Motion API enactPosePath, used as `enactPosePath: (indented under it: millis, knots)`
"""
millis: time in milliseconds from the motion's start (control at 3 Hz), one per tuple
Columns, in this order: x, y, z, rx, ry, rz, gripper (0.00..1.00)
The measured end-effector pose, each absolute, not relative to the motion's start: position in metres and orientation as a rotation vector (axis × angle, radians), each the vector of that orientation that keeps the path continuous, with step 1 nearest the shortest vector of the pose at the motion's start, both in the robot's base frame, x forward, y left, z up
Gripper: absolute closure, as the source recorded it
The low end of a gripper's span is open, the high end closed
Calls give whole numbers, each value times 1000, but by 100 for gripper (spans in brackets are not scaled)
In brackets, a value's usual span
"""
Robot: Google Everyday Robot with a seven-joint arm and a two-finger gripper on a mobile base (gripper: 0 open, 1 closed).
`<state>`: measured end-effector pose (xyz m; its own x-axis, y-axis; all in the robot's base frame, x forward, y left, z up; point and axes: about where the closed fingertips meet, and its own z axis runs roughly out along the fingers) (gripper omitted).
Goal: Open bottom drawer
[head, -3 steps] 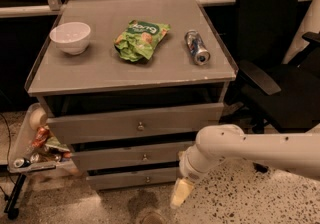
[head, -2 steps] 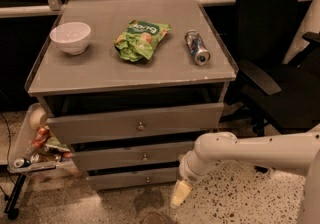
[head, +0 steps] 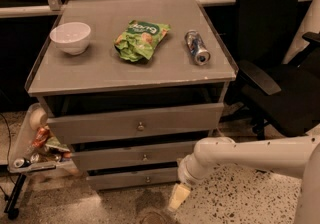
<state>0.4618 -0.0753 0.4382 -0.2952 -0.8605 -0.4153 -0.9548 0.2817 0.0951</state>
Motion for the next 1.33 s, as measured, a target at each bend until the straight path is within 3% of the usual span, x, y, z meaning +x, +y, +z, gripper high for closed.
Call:
enactPosePath:
  millis: [1000, 1333]
  knots:
    - [476, -45, 285, -1480, 2317, 611, 0]
    - [476, -45, 285, -1480, 2317, 611, 0]
